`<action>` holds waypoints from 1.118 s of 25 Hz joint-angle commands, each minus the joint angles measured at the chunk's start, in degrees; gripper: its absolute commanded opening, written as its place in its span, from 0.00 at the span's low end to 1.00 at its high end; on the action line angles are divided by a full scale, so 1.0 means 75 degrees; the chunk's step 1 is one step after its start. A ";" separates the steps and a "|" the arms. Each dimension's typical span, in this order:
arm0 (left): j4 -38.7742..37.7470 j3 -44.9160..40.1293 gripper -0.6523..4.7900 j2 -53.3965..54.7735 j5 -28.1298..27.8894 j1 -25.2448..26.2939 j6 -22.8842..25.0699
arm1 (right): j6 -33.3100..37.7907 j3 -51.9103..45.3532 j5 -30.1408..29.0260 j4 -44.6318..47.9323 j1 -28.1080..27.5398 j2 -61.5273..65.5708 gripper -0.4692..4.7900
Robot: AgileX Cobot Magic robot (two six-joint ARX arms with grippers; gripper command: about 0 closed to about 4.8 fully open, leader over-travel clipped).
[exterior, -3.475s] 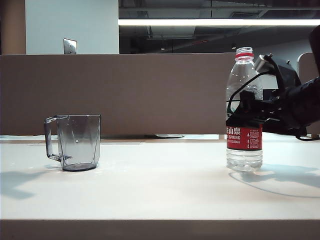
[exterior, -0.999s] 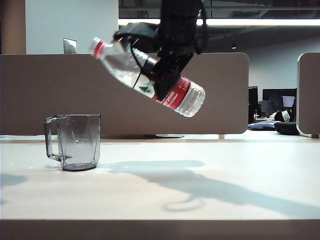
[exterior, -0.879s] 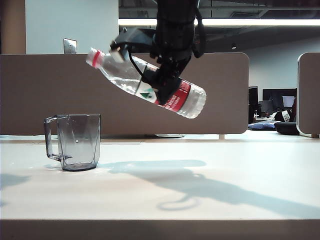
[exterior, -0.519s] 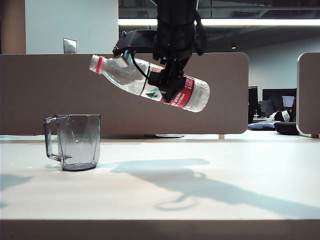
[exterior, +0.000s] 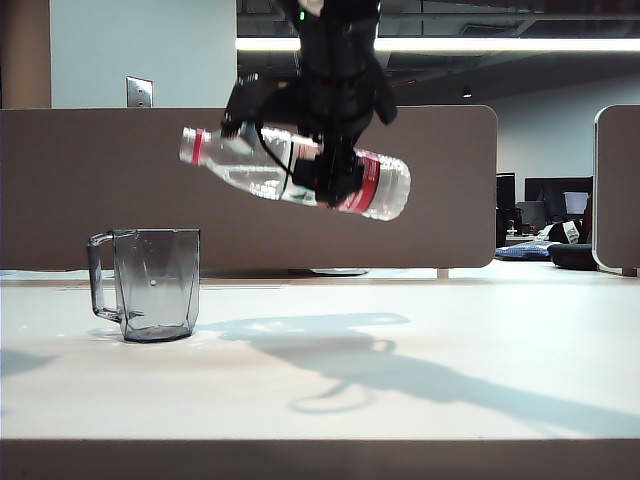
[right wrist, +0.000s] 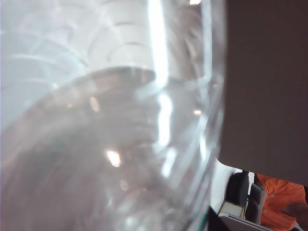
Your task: Pick up the mineral water bottle on the table and pour water into the mug until it's half full.
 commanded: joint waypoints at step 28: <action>-0.0082 0.0023 0.11 -0.0087 0.0032 -0.0020 -0.0023 | -0.1947 0.0096 0.0323 0.1343 0.0379 0.0236 0.69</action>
